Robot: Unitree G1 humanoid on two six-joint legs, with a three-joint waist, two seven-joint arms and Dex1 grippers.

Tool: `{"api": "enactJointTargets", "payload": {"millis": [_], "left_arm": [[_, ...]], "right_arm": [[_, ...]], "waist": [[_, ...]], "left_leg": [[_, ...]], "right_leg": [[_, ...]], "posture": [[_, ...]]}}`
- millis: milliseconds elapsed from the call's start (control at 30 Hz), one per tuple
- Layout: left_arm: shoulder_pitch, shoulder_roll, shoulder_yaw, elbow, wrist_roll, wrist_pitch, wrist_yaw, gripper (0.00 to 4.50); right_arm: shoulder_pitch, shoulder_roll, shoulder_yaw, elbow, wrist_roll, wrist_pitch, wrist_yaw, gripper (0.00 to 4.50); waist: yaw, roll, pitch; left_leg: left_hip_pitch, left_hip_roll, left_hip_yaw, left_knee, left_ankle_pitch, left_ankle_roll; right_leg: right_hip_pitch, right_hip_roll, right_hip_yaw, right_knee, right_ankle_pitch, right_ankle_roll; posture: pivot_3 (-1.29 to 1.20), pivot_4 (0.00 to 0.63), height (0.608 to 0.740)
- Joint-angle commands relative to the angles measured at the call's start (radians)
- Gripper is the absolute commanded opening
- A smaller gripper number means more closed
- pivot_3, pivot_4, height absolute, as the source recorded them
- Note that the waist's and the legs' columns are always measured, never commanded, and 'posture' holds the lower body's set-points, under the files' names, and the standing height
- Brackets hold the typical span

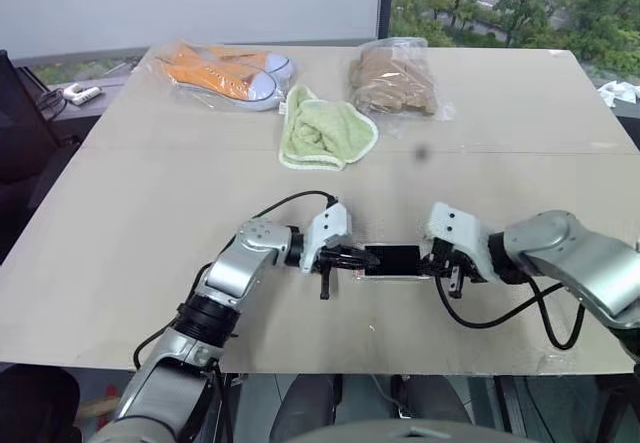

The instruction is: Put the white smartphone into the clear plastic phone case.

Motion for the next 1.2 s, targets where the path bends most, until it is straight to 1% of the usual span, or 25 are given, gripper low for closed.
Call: {"api": "enactJointTargets", "payload": {"millis": [33, 267, 500, 1067, 1200], "left_arm": [[0.005, 0.008, -0.017, 0.014, 0.045, -0.040, 0.022, 0.00], [0.025, 0.003, -0.027, -0.005, 0.058, -0.039, 0.042, 0.00], [0.033, 0.010, -0.040, -0.002, 0.076, -0.059, 0.048, 0.00], [0.038, 0.027, -0.040, -0.023, 0.079, -0.058, 0.059, 0.00], [0.042, 0.036, -0.038, -0.028, 0.079, -0.058, 0.058, 0.00]], "right_arm": [[0.023, -0.021, 0.019, 0.023, -0.031, -0.029, -0.017, 0.05], [0.063, -0.026, 0.022, 0.057, -0.051, -0.065, -0.026, 0.05], [0.072, -0.062, 0.058, 0.067, -0.072, -0.068, -0.009, 0.05], [0.096, -0.038, 0.121, 0.097, -0.093, -0.081, 0.002, 0.05], [0.104, -0.026, 0.143, 0.121, -0.113, -0.096, 0.004, 0.05]], "waist": [[0.001, -0.002, -0.001], [0.000, -0.005, -0.005], [0.002, -0.007, -0.006], [0.002, -0.011, -0.016], [0.001, -0.012, -0.018]], "left_leg": [[0.001, 0.000, 0.000, 0.000, 0.000, 0.000], [0.003, 0.000, 0.000, 0.000, -0.001, 0.002], [0.005, 0.000, 0.000, 0.001, -0.002, 0.003], [0.006, 0.000, -0.001, 0.001, -0.003, 0.004], [0.010, 0.000, -0.001, 0.000, -0.003, 0.005]], "right_leg": [[0.001, 0.000, 0.000, 0.000, 0.000, 0.000], [0.003, 0.000, 0.000, 0.001, 0.000, 0.000], [0.005, 0.000, 0.000, 0.001, 0.000, 0.000], [0.005, 0.000, 0.000, 0.001, 0.000, 0.000], [0.008, 0.000, 0.000, 0.000, 0.000, 0.000]], "posture": [[0.00, 0.150, 0.740], [0.00, 0.150, 0.740], [0.00, 0.150, 0.740], [0.00, 0.150, 0.740], [0.00, 0.150, 0.740]]}}
